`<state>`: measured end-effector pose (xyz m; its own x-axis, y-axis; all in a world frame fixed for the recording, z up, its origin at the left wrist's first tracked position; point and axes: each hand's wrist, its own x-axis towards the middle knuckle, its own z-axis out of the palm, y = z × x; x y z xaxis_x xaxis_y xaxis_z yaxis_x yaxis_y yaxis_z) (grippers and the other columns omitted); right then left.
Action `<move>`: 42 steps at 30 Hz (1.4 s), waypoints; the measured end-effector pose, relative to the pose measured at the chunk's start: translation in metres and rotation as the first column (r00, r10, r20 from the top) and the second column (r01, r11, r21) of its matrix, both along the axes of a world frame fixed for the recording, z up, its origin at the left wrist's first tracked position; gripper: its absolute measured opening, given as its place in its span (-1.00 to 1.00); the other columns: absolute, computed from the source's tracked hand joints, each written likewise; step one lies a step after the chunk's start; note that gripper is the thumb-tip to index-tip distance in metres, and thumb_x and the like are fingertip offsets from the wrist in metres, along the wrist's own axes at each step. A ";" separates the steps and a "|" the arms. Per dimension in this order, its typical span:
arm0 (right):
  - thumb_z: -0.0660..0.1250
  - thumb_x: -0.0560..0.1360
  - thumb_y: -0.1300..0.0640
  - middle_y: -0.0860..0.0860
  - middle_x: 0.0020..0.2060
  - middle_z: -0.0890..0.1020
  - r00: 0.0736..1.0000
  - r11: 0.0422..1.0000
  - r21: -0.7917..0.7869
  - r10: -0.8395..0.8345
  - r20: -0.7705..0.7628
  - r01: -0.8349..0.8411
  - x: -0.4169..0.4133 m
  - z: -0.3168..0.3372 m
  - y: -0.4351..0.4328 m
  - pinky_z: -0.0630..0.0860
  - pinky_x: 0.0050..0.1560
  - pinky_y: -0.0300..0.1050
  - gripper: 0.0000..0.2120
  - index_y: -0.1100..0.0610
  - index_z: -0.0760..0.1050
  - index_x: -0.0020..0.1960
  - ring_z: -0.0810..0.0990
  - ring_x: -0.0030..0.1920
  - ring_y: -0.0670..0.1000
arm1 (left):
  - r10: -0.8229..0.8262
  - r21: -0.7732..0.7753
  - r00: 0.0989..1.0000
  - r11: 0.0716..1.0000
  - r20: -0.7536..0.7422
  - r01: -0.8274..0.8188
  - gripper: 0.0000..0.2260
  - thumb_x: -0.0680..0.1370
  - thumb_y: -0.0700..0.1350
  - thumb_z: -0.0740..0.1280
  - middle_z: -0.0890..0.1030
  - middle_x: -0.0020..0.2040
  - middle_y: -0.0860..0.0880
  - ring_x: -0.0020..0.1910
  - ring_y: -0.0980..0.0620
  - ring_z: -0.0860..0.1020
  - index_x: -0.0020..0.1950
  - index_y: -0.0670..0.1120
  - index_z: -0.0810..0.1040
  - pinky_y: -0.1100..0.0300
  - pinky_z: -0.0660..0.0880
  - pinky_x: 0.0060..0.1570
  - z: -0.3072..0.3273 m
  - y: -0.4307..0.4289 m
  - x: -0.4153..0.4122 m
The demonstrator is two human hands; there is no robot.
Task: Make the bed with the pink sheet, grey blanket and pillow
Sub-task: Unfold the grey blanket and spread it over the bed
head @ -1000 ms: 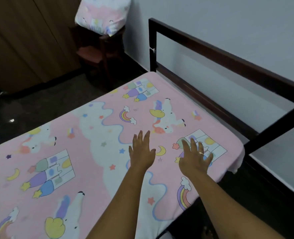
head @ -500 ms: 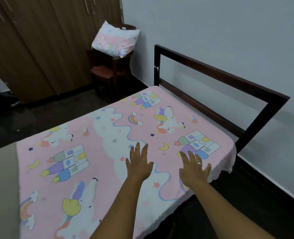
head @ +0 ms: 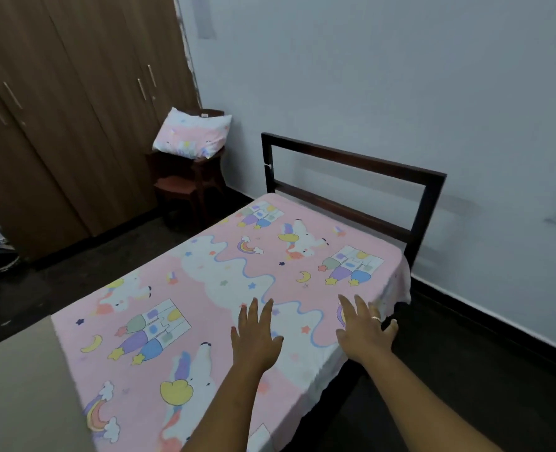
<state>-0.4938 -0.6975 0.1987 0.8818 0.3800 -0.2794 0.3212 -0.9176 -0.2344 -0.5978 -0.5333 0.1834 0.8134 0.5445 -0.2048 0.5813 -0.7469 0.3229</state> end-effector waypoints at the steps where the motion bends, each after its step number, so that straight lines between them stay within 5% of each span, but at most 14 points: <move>1: 0.11 0.60 -0.03 -0.08 0.54 -0.13 1.000 1.000 0.006 -0.024 0.001 0.024 -0.011 0.003 0.002 -0.04 0.41 0.31 -0.37 -0.17 -0.17 0.54 -0.14 0.54 0.07 | -0.019 0.001 1.000 1.000 0.018 0.019 -0.37 0.60 0.05 0.17 -0.20 0.56 0.00 0.53 -0.07 -0.20 0.55 0.10 -0.15 -0.14 -0.03 0.44 0.005 0.006 -0.006; 8: 0.10 0.61 -0.06 -0.08 0.54 -0.13 0.979 0.972 0.120 -0.198 -0.052 0.203 -0.112 0.010 0.069 -0.05 0.43 0.33 -0.38 -0.16 -0.17 0.54 -0.14 0.54 0.06 | -0.165 0.034 0.982 0.986 0.093 0.162 -0.36 0.60 0.03 0.20 -0.18 0.56 0.00 0.53 -0.06 -0.19 0.55 0.10 -0.12 -0.15 -0.01 0.44 0.019 0.070 -0.077; 16: 0.12 0.61 -0.03 -0.10 0.54 -0.13 0.988 0.962 0.230 -0.130 -0.081 0.146 -0.265 0.019 0.138 -0.05 0.44 0.29 -0.38 -0.18 -0.16 0.53 -0.15 0.54 0.06 | -0.127 0.014 0.985 0.992 0.120 0.126 -0.36 0.59 0.05 0.22 -0.12 0.57 0.01 0.54 -0.07 -0.16 0.54 0.11 -0.08 -0.20 0.01 0.42 0.017 0.124 -0.218; 22: 0.11 0.61 -0.06 -0.08 0.54 -0.11 0.994 0.985 0.151 -0.070 -0.083 0.082 -0.350 0.015 0.139 0.00 0.43 0.29 -0.39 -0.17 -0.15 0.53 -0.13 0.54 0.06 | -0.068 -0.007 0.991 0.998 0.116 0.069 -0.38 0.59 0.03 0.21 -0.09 0.57 -0.01 0.53 -0.09 -0.12 0.54 0.09 -0.07 -0.16 0.05 0.42 0.019 0.137 -0.323; 25: 0.10 0.61 -0.04 -0.07 0.54 -0.03 0.994 0.983 0.180 -0.008 -0.105 0.027 -0.408 0.001 0.144 0.04 0.43 0.25 -0.43 -0.14 -0.08 0.54 -0.05 0.53 0.07 | -0.012 -0.046 0.989 0.999 0.150 0.020 -0.41 0.58 0.01 0.23 0.06 0.55 -0.03 0.52 -0.08 0.02 0.54 0.06 0.02 -0.09 0.13 0.42 0.008 0.138 -0.385; 30: 0.11 0.61 0.04 -0.04 0.35 0.39 0.999 0.968 0.246 -0.037 -0.020 0.041 -0.511 -0.021 0.143 0.32 0.23 -0.03 -0.69 -0.03 0.40 0.33 0.45 0.26 0.04 | 0.142 -0.341 0.967 0.938 0.211 -0.063 -0.70 0.54 -0.12 0.28 0.55 0.21 -0.03 0.14 0.00 0.51 0.28 -0.04 0.47 0.11 0.46 0.13 -0.018 0.127 -0.492; 42: 0.14 0.58 0.11 -0.03 0.22 0.52 0.991 0.972 0.229 0.085 -0.106 -0.059 -0.650 -0.019 0.229 0.41 0.13 -0.04 -0.72 0.01 0.50 0.23 0.49 0.20 0.06 | 0.363 -0.363 0.895 0.895 0.260 -0.257 -0.83 0.54 -0.14 0.27 0.59 0.02 0.02 -0.06 0.10 0.50 0.10 -0.08 0.58 0.26 0.40 -0.11 0.005 0.225 -0.662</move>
<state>-1.1441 -0.4682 0.1798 0.8171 0.5055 -0.2771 0.3432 -0.8128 -0.4708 -1.2598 -0.3085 0.1887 0.6624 0.7297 -0.1698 0.5948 -0.3744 0.7113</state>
